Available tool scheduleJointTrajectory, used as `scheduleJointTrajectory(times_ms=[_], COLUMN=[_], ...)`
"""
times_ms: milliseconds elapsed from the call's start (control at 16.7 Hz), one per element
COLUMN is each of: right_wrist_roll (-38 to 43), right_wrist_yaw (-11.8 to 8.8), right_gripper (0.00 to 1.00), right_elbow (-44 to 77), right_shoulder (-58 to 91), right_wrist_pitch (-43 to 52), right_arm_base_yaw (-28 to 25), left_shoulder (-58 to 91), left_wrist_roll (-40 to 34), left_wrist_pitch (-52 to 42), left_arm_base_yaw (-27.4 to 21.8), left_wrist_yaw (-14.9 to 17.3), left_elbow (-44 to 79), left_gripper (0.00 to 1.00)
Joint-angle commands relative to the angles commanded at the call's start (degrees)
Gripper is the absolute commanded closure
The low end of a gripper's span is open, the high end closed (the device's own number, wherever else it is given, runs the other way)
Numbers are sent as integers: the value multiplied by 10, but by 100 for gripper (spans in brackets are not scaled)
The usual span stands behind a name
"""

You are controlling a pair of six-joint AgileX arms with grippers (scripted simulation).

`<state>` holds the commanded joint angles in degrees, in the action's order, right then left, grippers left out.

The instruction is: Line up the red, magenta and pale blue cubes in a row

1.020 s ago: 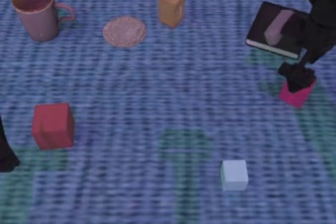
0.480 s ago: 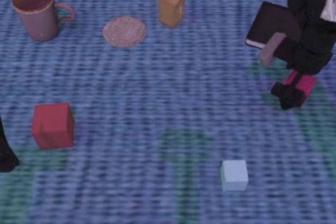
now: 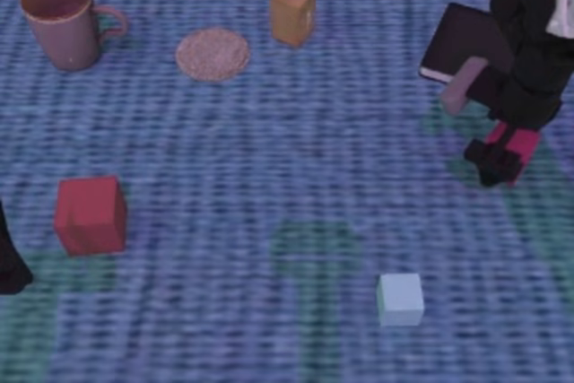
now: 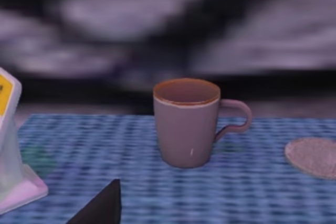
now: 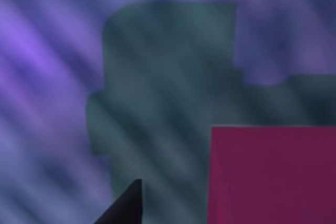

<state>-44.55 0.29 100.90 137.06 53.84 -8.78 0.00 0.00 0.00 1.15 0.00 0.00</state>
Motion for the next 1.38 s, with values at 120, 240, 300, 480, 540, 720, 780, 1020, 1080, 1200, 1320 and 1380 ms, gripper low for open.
scheduleJointTrajectory(times_ms=[120,240,300,480,540,720,780,1020,1080,1200,1320,1380], right_wrist_roll=[0,0,0,0,0,0,0,3,3,4,4,4], right_wrist_yaw=[0,0,0,0,0,0,0,-5,-5,-6,-5,-5], right_gripper=[68,83,90,100,100,100,100,100,100,100,100,100], right_elbow=[0,0,0,0,0,0,0,9,20,47,74,83], right_shoulder=[0,0,0,0,0,0,0,-18,-22,-34,-48,-54], right_wrist_pitch=[0,0,0,0,0,0,0,20,34,79,122,134], right_arm_base_yaw=[0,0,0,0,0,0,0,-1,-2,-2,-4,-4], left_shoulder=[0,0,0,0,0,0,0,0,0,0,0,0], left_wrist_roll=[0,0,0,0,0,0,0,0,0,0,0,0], left_wrist_pitch=[0,0,0,0,0,0,0,0,0,0,0,0], left_arm_base_yaw=[0,0,0,0,0,0,0,0,0,0,0,0], left_wrist_yaw=[0,0,0,0,0,0,0,0,0,0,0,0], left_elbow=[0,0,0,0,0,0,0,0,0,0,0,0], left_gripper=[0,0,0,0,0,0,0,0,0,0,0,0])
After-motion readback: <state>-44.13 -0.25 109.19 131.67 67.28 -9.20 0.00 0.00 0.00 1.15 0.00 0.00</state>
